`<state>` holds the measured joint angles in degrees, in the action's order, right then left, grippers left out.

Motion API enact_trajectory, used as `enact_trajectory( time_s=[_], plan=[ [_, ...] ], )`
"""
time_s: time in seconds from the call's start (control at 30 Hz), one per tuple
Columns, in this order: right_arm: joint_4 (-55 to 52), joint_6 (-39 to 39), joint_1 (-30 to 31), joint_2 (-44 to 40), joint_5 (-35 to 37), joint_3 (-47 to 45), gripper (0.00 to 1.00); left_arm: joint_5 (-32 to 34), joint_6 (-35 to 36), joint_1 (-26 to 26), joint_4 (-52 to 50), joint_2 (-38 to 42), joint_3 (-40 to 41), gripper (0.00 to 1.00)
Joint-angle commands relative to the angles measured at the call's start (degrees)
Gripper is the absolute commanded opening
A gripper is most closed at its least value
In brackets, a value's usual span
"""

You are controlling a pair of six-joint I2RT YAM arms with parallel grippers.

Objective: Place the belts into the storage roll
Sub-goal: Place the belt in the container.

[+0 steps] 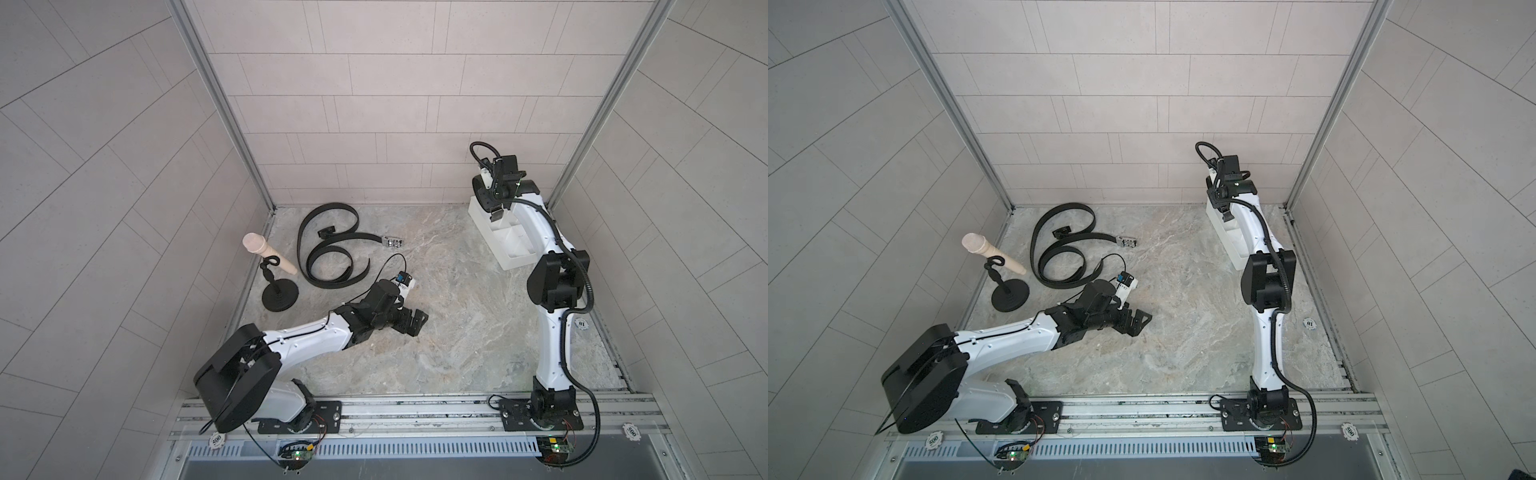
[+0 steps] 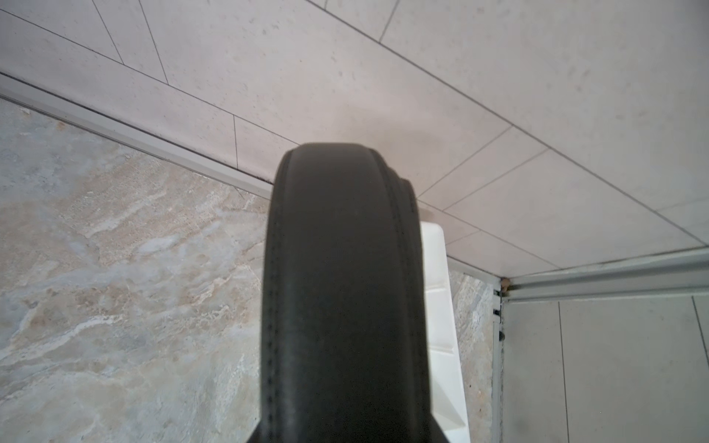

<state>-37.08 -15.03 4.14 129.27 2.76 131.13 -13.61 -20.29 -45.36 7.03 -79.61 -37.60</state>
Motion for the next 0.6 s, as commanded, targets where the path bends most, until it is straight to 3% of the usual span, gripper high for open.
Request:
enact_trajectory(
  time_s=[0.0, 0.57],
  plan=[
    [6.8, -5.2, 0.8, 0.9, 2.5, 1.4, 0.00, 0.2, 0.8, 0.5, 0.3, -0.7, -0.2, 1.00],
    [9.5, -0.6, -4.8, 6.3, -5.0, 2.7, 0.00, 0.1, 1.1, 0.7, -0.4, -1.5, -0.7, 1.00]
  ],
)
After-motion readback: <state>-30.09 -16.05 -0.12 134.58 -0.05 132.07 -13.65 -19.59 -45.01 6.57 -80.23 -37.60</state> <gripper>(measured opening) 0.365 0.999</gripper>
